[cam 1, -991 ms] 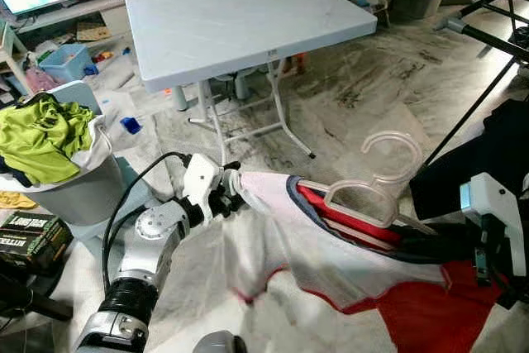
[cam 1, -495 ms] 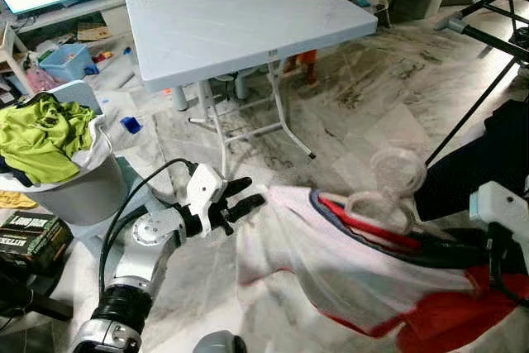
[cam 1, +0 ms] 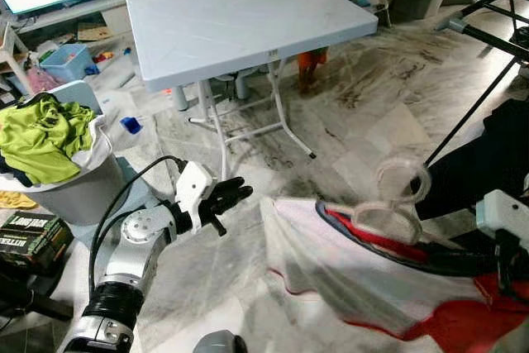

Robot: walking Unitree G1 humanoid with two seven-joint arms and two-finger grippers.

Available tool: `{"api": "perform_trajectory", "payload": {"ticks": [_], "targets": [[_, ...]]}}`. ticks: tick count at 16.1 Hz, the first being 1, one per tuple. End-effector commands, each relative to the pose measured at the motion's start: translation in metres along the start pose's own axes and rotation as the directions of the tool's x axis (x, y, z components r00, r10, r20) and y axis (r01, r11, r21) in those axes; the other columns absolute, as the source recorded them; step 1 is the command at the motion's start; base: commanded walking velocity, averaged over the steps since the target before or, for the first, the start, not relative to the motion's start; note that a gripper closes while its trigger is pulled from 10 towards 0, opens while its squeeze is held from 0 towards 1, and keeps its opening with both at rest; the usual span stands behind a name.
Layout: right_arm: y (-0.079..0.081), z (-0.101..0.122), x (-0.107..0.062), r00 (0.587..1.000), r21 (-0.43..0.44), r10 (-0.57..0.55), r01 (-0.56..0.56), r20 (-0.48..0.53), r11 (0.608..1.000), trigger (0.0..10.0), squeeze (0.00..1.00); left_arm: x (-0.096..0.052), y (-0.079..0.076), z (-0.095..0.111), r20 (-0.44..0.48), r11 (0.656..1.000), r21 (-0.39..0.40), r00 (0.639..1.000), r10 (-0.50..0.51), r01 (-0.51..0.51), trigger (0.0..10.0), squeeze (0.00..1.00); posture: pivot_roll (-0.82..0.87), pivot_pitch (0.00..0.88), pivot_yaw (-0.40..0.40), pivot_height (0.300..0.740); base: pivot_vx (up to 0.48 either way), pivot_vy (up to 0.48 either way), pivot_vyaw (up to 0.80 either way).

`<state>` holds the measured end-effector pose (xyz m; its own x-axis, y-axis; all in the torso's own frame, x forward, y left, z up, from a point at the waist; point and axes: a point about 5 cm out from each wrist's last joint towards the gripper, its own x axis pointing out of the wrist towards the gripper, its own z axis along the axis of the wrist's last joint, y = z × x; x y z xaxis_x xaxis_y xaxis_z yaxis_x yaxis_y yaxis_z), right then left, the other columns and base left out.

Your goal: Hang hanger

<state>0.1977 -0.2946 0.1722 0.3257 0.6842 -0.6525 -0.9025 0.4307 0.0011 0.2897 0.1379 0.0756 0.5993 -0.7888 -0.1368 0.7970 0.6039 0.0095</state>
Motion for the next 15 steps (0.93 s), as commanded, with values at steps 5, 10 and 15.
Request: {"api": "perform_trajectory", "payload": {"ticks": [5, 10, 15], "targets": [[-0.006, 0.023, -0.001, 0.995, -0.082, -0.036, 0.044, 0.095, 0.996, 10.0, 0.0, 0.003, -0.004, -0.008, -0.073, 0.999, 0.033, 0.997, 0.007, -0.005, 10.0, 0.58, -0.14, 0.0, 0.081, 0.74, 0.0, 0.0, 0.0], [-0.016, 0.031, 0.03, 0.988, -0.167, -0.086, 0.107, 0.128, 0.98, 10.0, 0.0, 0.001, -0.004, -0.006, -0.056, 0.999, 0.035, 0.998, -0.016, 0.018, 10.0, 1.0, -0.13, 0.0, 0.084, 0.74, 0.0, 0.0, 0.0], [-0.039, 0.024, 0.077, 0.917, -0.146, -0.294, 0.341, 0.268, 0.929, 10.0, 0.0, 0.0, 0.007, -0.011, -0.05, 0.986, 0.104, 0.99, 0.133, -0.127, 10.0, 1.0, -0.13, 0.0, 0.103, 0.74, 0.0, 0.0, 0.0]]}}
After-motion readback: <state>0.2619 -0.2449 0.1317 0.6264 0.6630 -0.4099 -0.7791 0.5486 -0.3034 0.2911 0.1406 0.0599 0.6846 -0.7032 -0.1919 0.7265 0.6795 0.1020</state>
